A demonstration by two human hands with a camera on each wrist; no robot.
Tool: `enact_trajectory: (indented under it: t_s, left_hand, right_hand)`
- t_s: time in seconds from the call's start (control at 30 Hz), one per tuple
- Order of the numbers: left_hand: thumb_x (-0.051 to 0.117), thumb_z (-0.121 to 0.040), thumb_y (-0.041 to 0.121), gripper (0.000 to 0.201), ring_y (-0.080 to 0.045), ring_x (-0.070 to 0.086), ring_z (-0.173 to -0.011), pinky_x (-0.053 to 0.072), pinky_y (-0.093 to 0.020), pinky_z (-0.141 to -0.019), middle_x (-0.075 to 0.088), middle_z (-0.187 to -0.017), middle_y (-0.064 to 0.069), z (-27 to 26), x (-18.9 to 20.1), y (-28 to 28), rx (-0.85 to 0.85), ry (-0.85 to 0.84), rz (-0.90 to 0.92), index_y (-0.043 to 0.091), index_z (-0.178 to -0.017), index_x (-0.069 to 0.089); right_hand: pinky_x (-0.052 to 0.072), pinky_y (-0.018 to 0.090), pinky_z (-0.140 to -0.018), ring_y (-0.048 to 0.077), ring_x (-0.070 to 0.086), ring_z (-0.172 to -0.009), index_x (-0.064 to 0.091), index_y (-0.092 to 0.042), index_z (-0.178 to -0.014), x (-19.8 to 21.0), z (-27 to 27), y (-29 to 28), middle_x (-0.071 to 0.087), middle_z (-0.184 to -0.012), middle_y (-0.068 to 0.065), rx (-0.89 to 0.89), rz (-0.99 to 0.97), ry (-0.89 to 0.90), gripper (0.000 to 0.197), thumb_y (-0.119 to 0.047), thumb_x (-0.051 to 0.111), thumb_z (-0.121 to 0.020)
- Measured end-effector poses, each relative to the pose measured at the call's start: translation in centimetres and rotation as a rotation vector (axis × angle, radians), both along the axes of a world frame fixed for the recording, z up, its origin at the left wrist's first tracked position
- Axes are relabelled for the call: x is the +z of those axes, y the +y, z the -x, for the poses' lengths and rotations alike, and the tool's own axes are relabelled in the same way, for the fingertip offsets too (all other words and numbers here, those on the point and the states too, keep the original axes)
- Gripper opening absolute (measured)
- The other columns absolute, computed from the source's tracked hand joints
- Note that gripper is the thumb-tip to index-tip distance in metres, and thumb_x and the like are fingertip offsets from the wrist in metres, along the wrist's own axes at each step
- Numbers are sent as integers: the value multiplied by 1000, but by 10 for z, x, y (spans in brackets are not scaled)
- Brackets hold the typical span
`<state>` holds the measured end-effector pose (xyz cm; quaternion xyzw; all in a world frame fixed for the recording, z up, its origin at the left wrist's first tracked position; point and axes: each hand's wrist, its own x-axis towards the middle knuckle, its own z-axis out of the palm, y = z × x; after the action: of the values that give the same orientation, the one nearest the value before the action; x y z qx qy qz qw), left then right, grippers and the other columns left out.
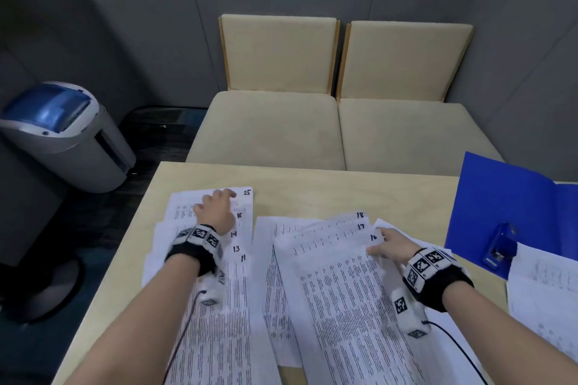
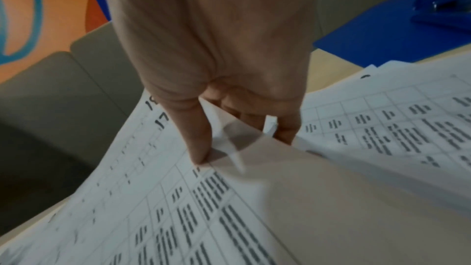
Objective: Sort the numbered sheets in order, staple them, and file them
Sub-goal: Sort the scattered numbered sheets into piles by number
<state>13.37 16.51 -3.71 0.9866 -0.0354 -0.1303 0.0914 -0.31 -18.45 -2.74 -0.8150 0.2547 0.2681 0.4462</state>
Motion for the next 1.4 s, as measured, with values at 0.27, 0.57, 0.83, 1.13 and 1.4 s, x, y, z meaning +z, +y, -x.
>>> enact_trajectory:
  t_s: [0.27, 0.57, 0.83, 1.13, 1.4]
  left_hand:
    - [53, -82, 6, 40, -19, 52, -110, 10, -50, -113, 53, -112, 2, -14, -16, 35, -101, 86, -85, 28, -115, 50]
    - [49, -85, 6, 21, -13, 58, -90, 9, -40, -112, 63, -83, 11, 16, 6, 51, -169, -142, 194, 27, -79, 50]
    - [52, -89, 8, 16, -12, 57, -92, 8, -35, -115, 67, -81, 10, 35, 25, 59, -185, -208, 287, 21, -87, 62]
    - [52, -91, 11, 11, -10, 57, -84, 17, -36, -114, 61, -81, 13, 33, 20, 54, -140, -191, 353, 20, -89, 59]
    - [55, -88, 13, 8, -20, 57, -96, 26, -38, -108, 61, -100, 3, 29, 3, 53, -111, -209, 252, 19, -90, 61]
  right_hand:
    - [50, 44, -93, 31, 64, -97, 59, -1, -116, 3, -35, 10, 66, -112, 18, -87, -92, 1, 30, 4, 59, -87]
    - [45, 49, -99, 31, 57, -112, 49, -5, -126, 59, -105, 14, 59, -122, 10, -288, -135, -229, 45, -14, 66, -86]
    - [44, 39, -100, 27, 55, -116, 46, -6, -134, 55, -160, 92, 58, -126, 7, -528, -322, -380, 50, -4, 59, -85]
    - [46, 39, -96, 32, 54, -117, 30, -2, -145, -7, -140, 202, 50, -136, 17, -260, -245, -84, 64, 4, 56, -86]
    - [53, 30, -62, 24, 61, -74, 48, -10, -100, -47, -123, 227, 64, -83, 14, -35, -246, 13, 38, -6, 72, -71]
